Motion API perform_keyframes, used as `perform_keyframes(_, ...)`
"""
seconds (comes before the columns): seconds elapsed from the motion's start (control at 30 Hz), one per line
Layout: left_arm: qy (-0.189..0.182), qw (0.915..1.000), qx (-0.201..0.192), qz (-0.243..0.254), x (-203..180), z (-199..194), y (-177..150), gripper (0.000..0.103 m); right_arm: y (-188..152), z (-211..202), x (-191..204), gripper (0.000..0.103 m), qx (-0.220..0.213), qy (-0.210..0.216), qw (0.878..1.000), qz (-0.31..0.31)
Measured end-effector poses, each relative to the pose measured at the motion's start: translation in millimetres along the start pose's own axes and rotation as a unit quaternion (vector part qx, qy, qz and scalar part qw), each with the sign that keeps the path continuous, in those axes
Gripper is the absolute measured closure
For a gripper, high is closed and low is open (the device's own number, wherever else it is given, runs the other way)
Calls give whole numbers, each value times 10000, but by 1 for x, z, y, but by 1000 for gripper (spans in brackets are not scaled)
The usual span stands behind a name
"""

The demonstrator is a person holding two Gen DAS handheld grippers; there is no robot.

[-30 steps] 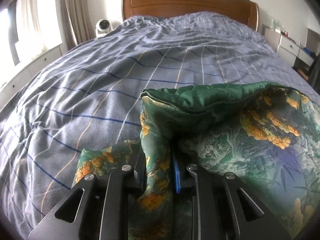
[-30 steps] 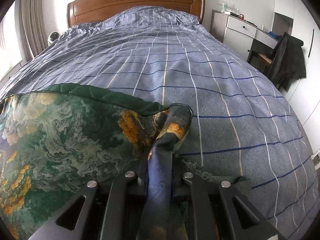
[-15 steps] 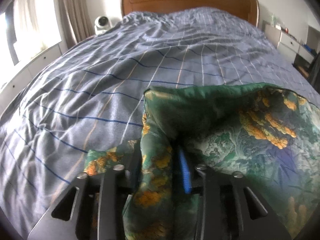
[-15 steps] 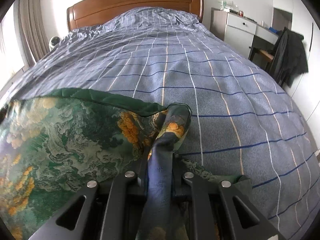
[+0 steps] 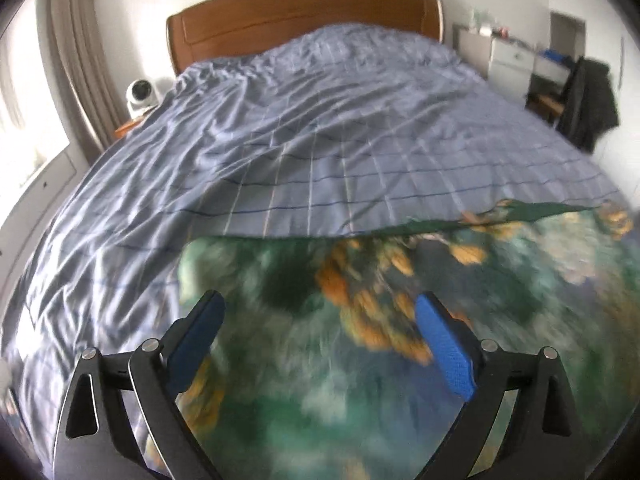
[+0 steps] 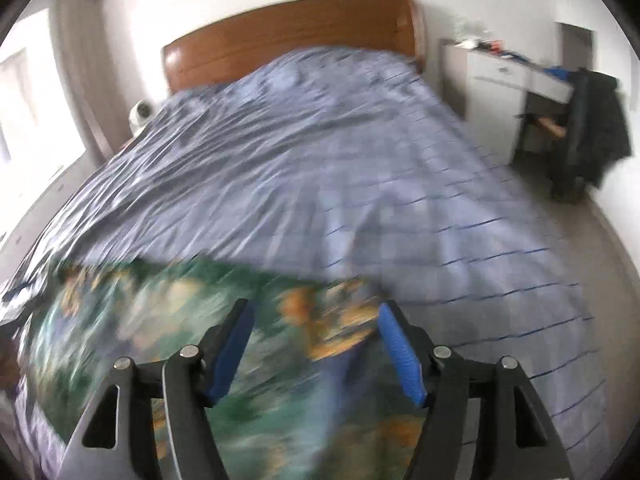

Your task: Fold large clothes

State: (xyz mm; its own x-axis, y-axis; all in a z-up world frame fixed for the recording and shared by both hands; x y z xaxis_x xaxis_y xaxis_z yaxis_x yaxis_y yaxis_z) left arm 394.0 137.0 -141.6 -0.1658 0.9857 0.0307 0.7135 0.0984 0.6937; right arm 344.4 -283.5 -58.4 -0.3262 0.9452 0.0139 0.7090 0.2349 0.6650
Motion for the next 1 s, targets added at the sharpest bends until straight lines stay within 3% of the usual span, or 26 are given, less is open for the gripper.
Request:
perform_keyframes(0.1, 403, 9988, 135, -231, 15, 34, 8, 9, -22, 28, 30, 36, 312, 60, 9984, -464)
perform_keyframes(0.17, 580, 9967, 301, -473, 33, 53, 5, 9, -41, 49, 30, 36, 468, -15, 9982, -378)
perform_keyframes(0.27, 175, 9887, 604, -1361, 68, 74, -11, 6, -58, 59, 11, 36, 108, 222, 9995, 213)
perform_keyframes(0.37, -143, 9819, 684, -1761, 77, 82, -21, 3, -68, 63, 1, 36, -68, 486, 9973, 547)
perform_keyframes(0.73, -336, 9768, 552, -2041, 81, 79, -25, 2, -70, 68, -4, 36, -286, 648, 9949, 719)
perform_keyframes(0.83, -305, 9746, 754, -2089, 86, 79, -20, 2, -72, 68, -7, 36, -315, 722, 9938, 784)
perform_keyframes(0.93, -23, 9766, 756, -2014, 86, 57, -12, 5, -72, 69, -10, 36, -299, 769, 9932, 820)
perform_keyframes(1.0, -160, 9786, 594, -1963, 82, 30, -12, 5, -72, 69, -12, 36, -304, 821, 9924, 868)
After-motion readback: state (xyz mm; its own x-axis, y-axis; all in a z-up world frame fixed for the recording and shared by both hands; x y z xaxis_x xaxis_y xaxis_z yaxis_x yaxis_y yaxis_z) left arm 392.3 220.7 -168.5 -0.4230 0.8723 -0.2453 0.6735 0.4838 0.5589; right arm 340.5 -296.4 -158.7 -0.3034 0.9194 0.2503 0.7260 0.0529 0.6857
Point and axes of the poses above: each gripper's, at about its wrist camera, not at the fingertips, and z roughly the way its jaws point, x to its left, y to its top, the point moved 2 cm from there along z, roughly the way its jaws point, and after that the axes turned 7 degrees about -z, right-handed, at the moved point
